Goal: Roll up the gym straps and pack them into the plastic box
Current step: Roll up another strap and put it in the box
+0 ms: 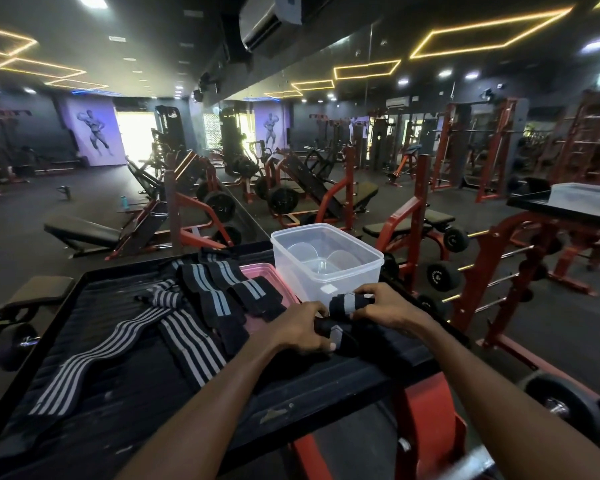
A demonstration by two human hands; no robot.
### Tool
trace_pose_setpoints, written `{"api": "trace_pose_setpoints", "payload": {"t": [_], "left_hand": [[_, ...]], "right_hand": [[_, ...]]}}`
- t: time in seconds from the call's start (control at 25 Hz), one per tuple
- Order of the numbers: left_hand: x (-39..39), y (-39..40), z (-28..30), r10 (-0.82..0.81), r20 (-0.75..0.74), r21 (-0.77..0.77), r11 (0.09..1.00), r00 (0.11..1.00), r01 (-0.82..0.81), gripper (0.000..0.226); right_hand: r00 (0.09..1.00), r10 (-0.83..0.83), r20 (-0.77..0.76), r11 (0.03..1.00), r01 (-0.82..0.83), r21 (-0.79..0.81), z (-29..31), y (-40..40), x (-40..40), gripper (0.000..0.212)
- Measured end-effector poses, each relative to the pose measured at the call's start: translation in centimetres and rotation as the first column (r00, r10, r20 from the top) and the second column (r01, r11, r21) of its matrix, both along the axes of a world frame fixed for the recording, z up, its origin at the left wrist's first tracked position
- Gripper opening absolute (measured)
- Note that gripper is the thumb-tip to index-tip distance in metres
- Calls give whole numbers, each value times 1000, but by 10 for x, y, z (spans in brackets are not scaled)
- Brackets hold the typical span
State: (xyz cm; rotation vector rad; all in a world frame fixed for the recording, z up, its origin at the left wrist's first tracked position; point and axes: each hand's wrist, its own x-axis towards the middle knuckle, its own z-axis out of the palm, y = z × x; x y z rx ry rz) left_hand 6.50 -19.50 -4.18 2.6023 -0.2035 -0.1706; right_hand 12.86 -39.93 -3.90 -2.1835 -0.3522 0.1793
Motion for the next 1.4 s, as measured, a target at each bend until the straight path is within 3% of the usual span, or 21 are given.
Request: {"api": "trace_pose_setpoints", "payload": {"t": [0.16,0.36,0.48,0.68,0.92,1.0,1.16,1.28,1.4], "left_hand": [[2,-8,-9,-3,31,-93,996,1000,6,64],[6,-19,-20,29,81,-193,981,996,-13,59],[9,-21,-22,41,107,-204,979,993,-19,54],[10,-18,-21,27,93,-189,982,995,-9,48],[13,-18,-22,45,85,-230,973,995,-24,51],[13,-18,-22,42,70,-246,969,997,-23,52],[10,-22,-19,21,53,-226,974,998,-8,52],[7,-24,-17,-14,93,-200,979,996,32,58],[1,-29,-15,-112,248,-118,982,962,145,56]], "right_hand": [[999,-42,-6,999,42,-17,-2,-2,-1,31],[993,-117,-33,993,116,-26,-10,-11,8,46],[988,-148,-43,989,148,-10,-13,-14,10,38],[985,-172,-28,985,172,-14,-15,-19,10,46],[909,-408,87,894,378,240,0,-22,19,52],[926,-349,143,930,323,174,8,-24,16,44],[932,-76,353,973,147,-179,9,-21,11,37],[928,-4,373,963,104,-249,3,-22,15,38],[919,12,394,942,121,-312,4,-24,17,47]]}}
